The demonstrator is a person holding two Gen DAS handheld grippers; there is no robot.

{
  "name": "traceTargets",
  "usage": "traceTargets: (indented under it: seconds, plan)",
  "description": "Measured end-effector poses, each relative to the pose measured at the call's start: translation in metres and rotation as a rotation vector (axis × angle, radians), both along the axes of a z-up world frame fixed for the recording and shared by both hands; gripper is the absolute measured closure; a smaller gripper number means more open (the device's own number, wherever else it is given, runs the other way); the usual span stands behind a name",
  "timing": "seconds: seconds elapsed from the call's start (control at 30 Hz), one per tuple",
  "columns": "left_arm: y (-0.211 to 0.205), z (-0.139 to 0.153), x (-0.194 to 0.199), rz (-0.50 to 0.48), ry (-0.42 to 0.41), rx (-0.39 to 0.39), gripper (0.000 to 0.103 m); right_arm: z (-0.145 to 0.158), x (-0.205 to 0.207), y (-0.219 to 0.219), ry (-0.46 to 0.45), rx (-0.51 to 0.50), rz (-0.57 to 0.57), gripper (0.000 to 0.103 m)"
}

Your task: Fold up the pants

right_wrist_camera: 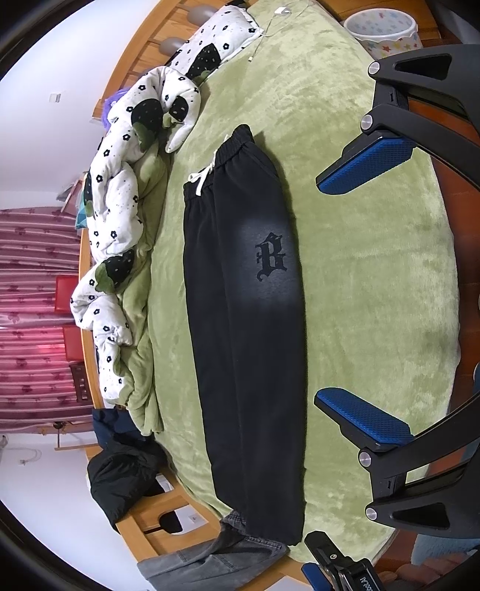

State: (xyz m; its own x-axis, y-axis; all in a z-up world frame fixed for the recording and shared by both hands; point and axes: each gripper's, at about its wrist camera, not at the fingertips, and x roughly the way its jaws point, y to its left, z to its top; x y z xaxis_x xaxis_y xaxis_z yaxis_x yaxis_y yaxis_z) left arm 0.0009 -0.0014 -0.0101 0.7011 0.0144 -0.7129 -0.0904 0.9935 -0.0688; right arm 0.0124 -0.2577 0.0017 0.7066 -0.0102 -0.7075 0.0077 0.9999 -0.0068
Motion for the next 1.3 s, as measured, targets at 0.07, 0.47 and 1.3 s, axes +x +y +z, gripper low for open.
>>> traceTargets:
  seconds: [0.07,0.47,1.3]
  plan:
    - [0.0004,0.0002,-0.0004,-0.002,-0.002,-0.004,0.0,0.0004,-0.0001,-0.0007,0.0,0.004,-0.002,0.0]
    - [0.0018,0.001,-0.0026,-0.007,-0.003,-0.008,0.0,0.0008,-0.001,-0.0015,-0.001,0.005,-0.006,0.0]
    - [-0.0024,0.0032,-0.0039,-0.011,-0.001,-0.012,0.0,-0.0007,-0.0016,-0.0013,0.0,0.011,-0.012,0.0]
